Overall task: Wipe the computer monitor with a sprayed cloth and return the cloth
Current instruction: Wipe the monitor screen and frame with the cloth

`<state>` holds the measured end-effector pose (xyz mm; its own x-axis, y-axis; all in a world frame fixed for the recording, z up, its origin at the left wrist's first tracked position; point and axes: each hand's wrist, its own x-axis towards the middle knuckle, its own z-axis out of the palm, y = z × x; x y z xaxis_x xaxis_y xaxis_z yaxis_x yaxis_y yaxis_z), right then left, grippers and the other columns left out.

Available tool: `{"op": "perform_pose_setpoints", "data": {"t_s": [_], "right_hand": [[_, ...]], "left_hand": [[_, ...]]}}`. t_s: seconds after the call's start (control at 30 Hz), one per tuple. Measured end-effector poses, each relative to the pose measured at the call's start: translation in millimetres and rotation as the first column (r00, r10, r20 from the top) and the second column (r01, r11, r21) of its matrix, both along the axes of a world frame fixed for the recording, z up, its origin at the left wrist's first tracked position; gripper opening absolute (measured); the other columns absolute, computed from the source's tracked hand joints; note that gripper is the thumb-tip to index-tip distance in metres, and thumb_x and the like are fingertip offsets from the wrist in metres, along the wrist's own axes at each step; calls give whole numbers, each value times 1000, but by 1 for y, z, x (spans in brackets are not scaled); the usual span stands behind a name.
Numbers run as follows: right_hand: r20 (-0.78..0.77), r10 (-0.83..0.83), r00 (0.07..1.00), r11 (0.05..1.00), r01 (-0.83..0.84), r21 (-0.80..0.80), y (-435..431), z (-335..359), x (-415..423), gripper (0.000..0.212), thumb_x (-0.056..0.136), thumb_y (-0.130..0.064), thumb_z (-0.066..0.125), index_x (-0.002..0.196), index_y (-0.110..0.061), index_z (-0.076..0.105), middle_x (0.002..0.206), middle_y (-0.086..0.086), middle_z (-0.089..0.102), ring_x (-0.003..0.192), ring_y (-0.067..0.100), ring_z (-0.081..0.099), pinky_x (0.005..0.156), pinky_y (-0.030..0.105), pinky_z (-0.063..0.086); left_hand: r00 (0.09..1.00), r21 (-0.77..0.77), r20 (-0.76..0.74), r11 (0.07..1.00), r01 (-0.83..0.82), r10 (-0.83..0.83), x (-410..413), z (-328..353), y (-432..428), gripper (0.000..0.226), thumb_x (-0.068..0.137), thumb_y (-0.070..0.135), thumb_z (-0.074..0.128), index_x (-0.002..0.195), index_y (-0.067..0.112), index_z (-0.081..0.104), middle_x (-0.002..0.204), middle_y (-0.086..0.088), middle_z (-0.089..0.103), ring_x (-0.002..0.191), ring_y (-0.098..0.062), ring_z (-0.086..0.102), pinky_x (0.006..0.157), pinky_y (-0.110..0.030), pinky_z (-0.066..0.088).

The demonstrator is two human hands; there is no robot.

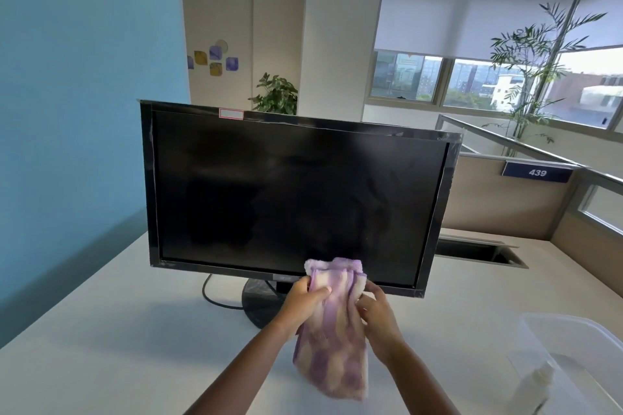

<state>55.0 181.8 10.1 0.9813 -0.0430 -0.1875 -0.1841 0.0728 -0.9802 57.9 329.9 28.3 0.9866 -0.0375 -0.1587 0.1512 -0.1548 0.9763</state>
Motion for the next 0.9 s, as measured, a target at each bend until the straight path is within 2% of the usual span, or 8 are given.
{"op": "perform_pose_setpoints", "data": {"t_s": [0.13, 0.2, 0.27, 0.37, 0.5, 0.67, 0.8, 0.9], "right_hand": [[34, -63, 997, 990, 66, -127, 22, -1, -5, 52, 95, -13, 49, 141, -18, 26, 136, 14, 42, 111, 28, 51, 94, 41, 48], [93, -43, 995, 978, 61, -201, 38, 4, -10, 49, 97, -24, 43, 143, -19, 26, 142, 10, 37, 114, 23, 48, 102, 41, 43], [140, 47, 989, 988, -26, -153, 54, 12, -16, 39, 99, -32, 36, 137, -23, 36, 139, 4, 43, 119, 19, 47, 106, 40, 39], [147, 163, 976, 986, -167, 11, 70, 20, -20, 42, 97, -43, 32, 130, -22, 48, 129, 3, 58, 119, 17, 53, 109, 41, 39], [91, 126, 988, 968, -143, 204, 78, 28, -15, 36, 96, -35, 39, 108, -16, 67, 106, 10, 72, 105, 21, 64, 92, 34, 49], [-31, 13, 999, 861, 4, 508, 84, 35, -4, 45, 92, -23, 31, 88, 2, 69, 86, 22, 71, 83, 30, 68, 68, 37, 54], [-111, -83, 990, 814, 132, 566, 89, 37, 5, 41, 90, -24, 31, 88, -1, 64, 74, 17, 68, 80, 31, 62, 67, 37, 50], [-150, -165, 975, 784, 222, 580, 91, 40, 12, 34, 89, -25, 33, 82, -5, 60, 74, 13, 63, 78, 27, 59, 68, 36, 48]], "left_hand": [[997, -13, 60, 999, -53, 54, -3, 5, 9, 25, 85, 19, 53, 110, 22, 53, 92, 0, 62, 87, -16, 61, 72, -25, 48], [994, 4, 97, 998, -59, 59, -2, 8, 12, 21, 86, 22, 52, 106, 27, 51, 89, 3, 61, 84, -12, 59, 71, -23, 46], [991, 7, 131, 1000, -4, 3, -2, 14, 15, 13, 92, 31, 45, 102, 30, 53, 95, 2, 61, 89, -11, 58, 79, -24, 45], [975, -23, 167, 988, 155, -149, -5, 28, 18, 28, 99, 36, 27, 104, 41, 55, 106, 9, 59, 103, -7, 55, 89, -23, 43], [961, -3, 176, 976, 217, -213, -2, 37, 33, 30, 99, 31, 30, 103, 43, 58, 109, 7, 61, 103, -5, 56, 88, -19, 45], [918, 130, 175, 932, 338, -357, 4, 34, 56, 27, 91, 5, 48, 110, 20, 60, 94, 10, 62, 89, 2, 57, 65, -6, 47], [901, 222, 151, 902, 370, -407, 3, 37, 67, 7, 93, 24, 50, 90, 25, 57, 83, 10, 57, 80, 0, 54, 69, -11, 44], [898, 313, 96, 870, 382, -429, 2, 34, 80, 21, 94, 35, 45, 82, 19, 52, 76, 6, 51, 72, -4, 49, 66, -16, 38]]}}
